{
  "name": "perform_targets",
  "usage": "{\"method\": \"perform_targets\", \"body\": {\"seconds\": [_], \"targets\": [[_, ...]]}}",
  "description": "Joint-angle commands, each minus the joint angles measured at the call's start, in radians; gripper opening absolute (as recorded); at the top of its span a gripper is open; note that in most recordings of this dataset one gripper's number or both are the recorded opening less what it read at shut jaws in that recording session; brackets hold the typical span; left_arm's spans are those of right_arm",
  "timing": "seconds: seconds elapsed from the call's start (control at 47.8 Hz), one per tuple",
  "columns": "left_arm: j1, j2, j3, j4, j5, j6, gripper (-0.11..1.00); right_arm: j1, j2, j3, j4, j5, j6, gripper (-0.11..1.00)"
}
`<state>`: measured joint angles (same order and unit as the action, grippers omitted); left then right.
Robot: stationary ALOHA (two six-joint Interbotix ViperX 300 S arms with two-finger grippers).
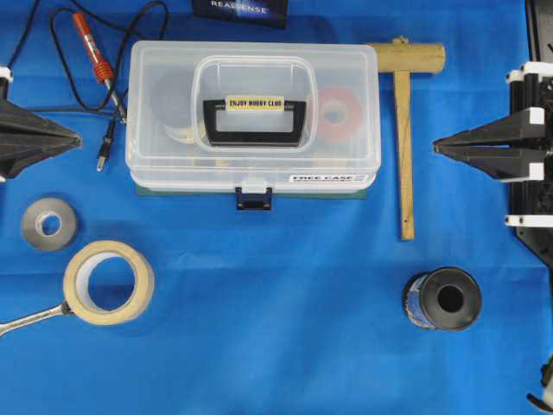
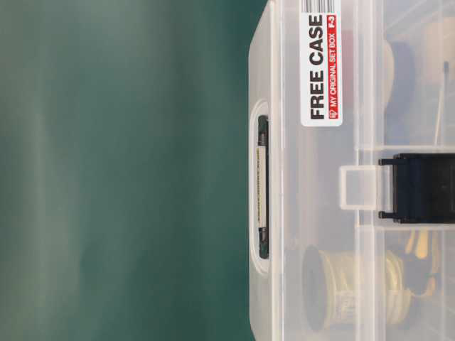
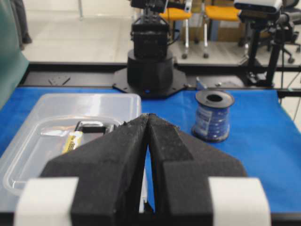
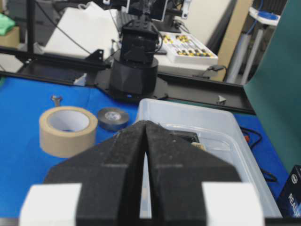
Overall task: Open the tool box with both arms.
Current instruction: 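Move both grippers inward toward the left and right ends of the clear box lid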
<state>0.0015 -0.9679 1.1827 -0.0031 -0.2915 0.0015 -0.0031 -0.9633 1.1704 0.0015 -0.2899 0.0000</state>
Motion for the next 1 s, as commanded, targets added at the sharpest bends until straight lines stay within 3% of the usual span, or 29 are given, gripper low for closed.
{"method": "perform_targets", "body": {"seconds": [0.0,0.251,0.565,0.67,0.837,0.921,0.984], "targets": [[-0.003,0.008,-0.017,-0.026,0.044,0.015,0.0,-0.008,0.017,-0.025,-0.002,0.005,-0.005,0.0],[0.002,-0.009,-0.02,-0.031,0.232,0.02,0.0,-0.032,0.067,-0.084,0.023,0.252,0.023,0.0],[0.115,0.006,-0.006,-0.031,0.394,0.018,0.02,-0.123,0.129,-0.081,0.029,0.356,0.078,0.04],[0.164,0.02,0.009,-0.031,0.42,0.018,0.25,-0.161,0.178,-0.081,0.029,0.39,0.083,0.31],[0.204,0.078,0.034,-0.031,0.44,0.032,0.76,-0.221,0.288,-0.086,0.029,0.445,0.083,0.78],[0.218,0.117,0.038,-0.031,0.437,0.034,0.9,-0.235,0.339,-0.097,0.028,0.451,0.083,0.85],[0.229,0.152,0.038,-0.031,0.434,0.034,0.89,-0.239,0.373,-0.104,0.025,0.451,0.083,0.83]]}}
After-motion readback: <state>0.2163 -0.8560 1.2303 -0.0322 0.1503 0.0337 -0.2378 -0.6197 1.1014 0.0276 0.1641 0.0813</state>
